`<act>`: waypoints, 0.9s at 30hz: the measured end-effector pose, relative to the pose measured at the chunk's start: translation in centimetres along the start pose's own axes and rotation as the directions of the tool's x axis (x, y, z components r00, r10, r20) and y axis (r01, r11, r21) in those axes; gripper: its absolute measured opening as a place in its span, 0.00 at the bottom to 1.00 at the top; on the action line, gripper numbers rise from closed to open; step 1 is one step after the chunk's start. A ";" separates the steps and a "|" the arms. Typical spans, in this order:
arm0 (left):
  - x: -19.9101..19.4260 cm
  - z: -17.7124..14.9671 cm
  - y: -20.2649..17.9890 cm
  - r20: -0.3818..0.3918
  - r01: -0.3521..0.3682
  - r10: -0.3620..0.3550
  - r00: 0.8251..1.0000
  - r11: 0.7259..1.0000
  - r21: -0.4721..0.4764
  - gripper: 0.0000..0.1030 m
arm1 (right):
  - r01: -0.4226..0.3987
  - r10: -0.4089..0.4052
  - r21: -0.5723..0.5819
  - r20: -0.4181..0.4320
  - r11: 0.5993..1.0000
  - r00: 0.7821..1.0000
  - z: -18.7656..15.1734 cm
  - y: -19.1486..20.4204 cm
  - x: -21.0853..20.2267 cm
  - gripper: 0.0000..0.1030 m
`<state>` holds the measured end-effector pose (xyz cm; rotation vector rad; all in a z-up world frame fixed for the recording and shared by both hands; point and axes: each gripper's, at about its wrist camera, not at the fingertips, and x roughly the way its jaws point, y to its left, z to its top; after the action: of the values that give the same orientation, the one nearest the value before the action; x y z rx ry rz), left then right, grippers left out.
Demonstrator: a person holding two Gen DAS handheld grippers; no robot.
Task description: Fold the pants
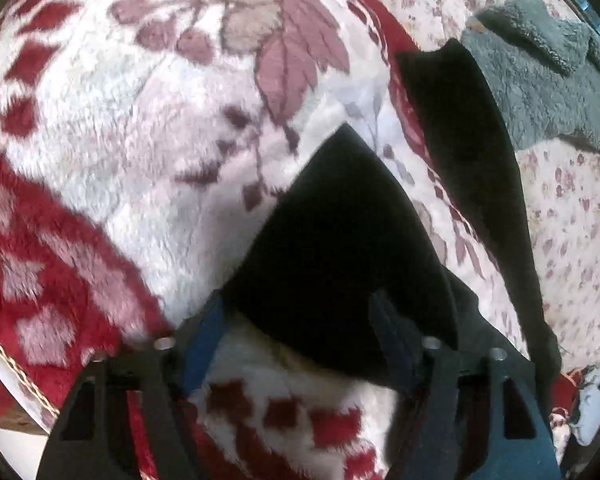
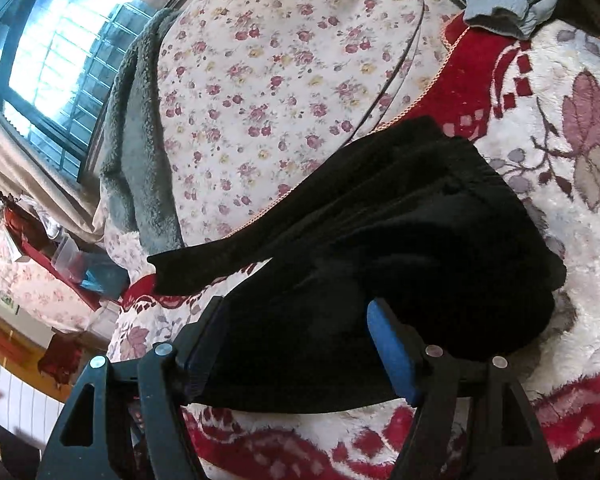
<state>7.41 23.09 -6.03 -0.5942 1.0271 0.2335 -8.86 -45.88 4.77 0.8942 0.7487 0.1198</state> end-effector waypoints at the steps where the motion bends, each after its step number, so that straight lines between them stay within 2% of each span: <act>1: 0.1 0.1 -0.1 -0.002 -0.020 0.020 1.000 1.000 0.023 0.08 | -0.006 0.006 0.002 -0.003 1.000 1.000 0.0 0.0 0.1 0.75; 3: 0.3 0.2 0.4 -0.025 0.023 -0.022 0.999 1.000 0.012 0.08 | -0.017 0.017 -0.008 -0.015 1.000 1.000 -0.2 0.3 0.6 0.75; 6: -0.6 0.0 0.6 -0.006 0.019 -0.019 1.000 0.999 0.034 0.08 | -0.033 0.032 -0.021 -0.033 0.999 0.999 -0.6 0.8 1.5 0.75; 9: -2.8 0.5 0.7 0.062 -0.030 0.025 0.998 0.996 0.081 0.08 | -0.041 0.039 -0.034 -0.062 0.999 0.997 -1.0 1.3 2.4 0.75; 13: -4.9 1.7 1.8 0.102 -0.099 0.089 0.991 0.990 0.095 0.08 | -0.054 0.048 -0.058 -0.094 0.997 0.994 -1.6 2.1 3.6 0.75; 16: -4.2 2.3 2.8 0.072 -0.133 0.127 0.989 0.987 0.092 0.08 | -0.056 0.048 -0.060 -0.126 0.997 0.991 -2.4 2.0 5.0 0.75; 18: -3.0 2.0 2.7 0.036 -0.171 0.168 0.985 0.979 0.106 0.11 | -0.021 0.005 -0.088 -0.176 0.996 0.984 -3.2 1.8 6.8 0.75; 20: -2.8 1.5 2.4 0.041 -0.202 0.199 0.979 0.973 0.110 0.19 | 0.047 -0.077 -0.127 -0.241 0.991 0.968 -4.2 1.4 8.9 0.75; 21: -3.1 1.2 2.3 0.054 -0.205 0.200 0.978 0.973 0.108 0.33 | 0.068 -0.105 -0.144 -0.265 0.987 0.959 -4.6 1.2 9.7 0.75; 22: -3.6 1.0 2.0 0.073 -0.191 0.184 0.980 0.976 0.104 0.55 | 0.082 -0.125 -0.161 -0.279 0.984 0.952 -4.9 1.1 10.3 0.75; 23: -4.4 0.8 1.8 0.096 -0.170 0.160 0.982 0.981 0.098 0.64 | 0.083 -0.128 -0.171 -0.272 0.982 0.954 -4.9 1.2 10.3 0.75; 24: -5.5 0.6 1.6 0.133 -0.153 0.140 0.981 0.984 0.089 0.72 | 0.079 -0.124 -0.174 -0.268 0.982 0.955 -4.6 1.4 10.2 0.75; 26: -7.3 0.6 0.6 0.190 -0.148 0.127 0.973 0.984 0.103 0.72 | 0.056 -0.098 -0.173 -0.245 0.983 0.965 -3.6 2.0 9.6 0.75; 27: -8.2 0.6 -0.2 0.220 -0.137 0.108 0.970 0.983 0.120 0.78 | 0.049 -0.089 -0.179 -0.224 0.983 0.971 -2.9 2.3 9.3 0.76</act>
<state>3.77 24.03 1.28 -0.3744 0.8650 0.3268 -3.34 -38.82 0.32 0.6950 0.9706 0.2264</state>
